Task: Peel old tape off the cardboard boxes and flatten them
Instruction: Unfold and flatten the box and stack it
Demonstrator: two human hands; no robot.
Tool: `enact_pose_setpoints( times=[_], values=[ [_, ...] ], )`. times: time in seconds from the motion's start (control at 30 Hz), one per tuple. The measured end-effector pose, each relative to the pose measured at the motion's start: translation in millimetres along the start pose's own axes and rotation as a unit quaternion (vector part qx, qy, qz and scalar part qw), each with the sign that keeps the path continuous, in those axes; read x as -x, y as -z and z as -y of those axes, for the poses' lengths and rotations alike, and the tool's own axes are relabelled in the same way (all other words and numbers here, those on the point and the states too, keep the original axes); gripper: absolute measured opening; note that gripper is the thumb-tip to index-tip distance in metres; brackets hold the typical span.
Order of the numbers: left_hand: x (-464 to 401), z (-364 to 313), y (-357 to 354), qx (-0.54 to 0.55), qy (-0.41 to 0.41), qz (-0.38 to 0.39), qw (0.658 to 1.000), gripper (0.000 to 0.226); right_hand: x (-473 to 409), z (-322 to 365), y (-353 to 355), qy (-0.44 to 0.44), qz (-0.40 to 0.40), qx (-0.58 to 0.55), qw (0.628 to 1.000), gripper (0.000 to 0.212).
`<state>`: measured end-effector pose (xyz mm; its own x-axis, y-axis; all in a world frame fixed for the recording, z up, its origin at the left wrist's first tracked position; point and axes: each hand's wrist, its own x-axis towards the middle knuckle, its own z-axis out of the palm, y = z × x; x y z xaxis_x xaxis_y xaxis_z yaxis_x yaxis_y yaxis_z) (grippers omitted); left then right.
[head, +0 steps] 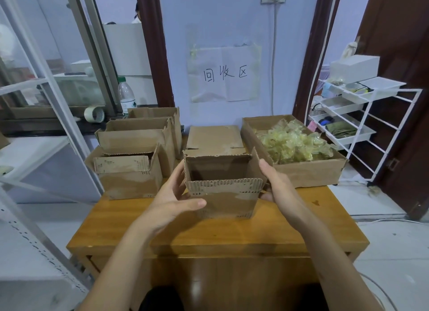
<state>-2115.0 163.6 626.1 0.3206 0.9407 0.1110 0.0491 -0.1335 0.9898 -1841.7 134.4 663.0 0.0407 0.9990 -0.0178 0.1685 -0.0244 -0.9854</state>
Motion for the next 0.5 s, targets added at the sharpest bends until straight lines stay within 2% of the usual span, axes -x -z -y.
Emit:
enact_pose_setpoints(
  times=[0.1, 0.17, 0.27, 0.4, 0.5],
  values=[
    [-5, -2, -9, -0.033, 0.010, -0.078, 0.996, 0.112, 1, -10, 3, 0.034, 0.090, -0.041, 0.995, 0.075],
    [-8, 0, -11, -0.043, -0.001, -0.107, 0.993, 0.109, 4, -19, 5, 0.061, 0.126, -0.018, 0.990, 0.075],
    [-10, -3, -9, -0.053, -0.015, -0.130, 0.990, 0.110, 3, -27, 1, 0.103, 0.104, 0.025, 0.989, 0.080],
    [-10, -7, -13, -0.046, -0.036, -0.141, 0.988, 0.094, -2, -31, -9, 0.110, 0.037, -0.037, 0.993, 0.066],
    [-8, -2, -13, -0.040, -0.028, -0.143, 0.989, 0.093, -6, -37, -13, 0.105, 0.023, -0.058, 0.993, 0.064]
  ],
)
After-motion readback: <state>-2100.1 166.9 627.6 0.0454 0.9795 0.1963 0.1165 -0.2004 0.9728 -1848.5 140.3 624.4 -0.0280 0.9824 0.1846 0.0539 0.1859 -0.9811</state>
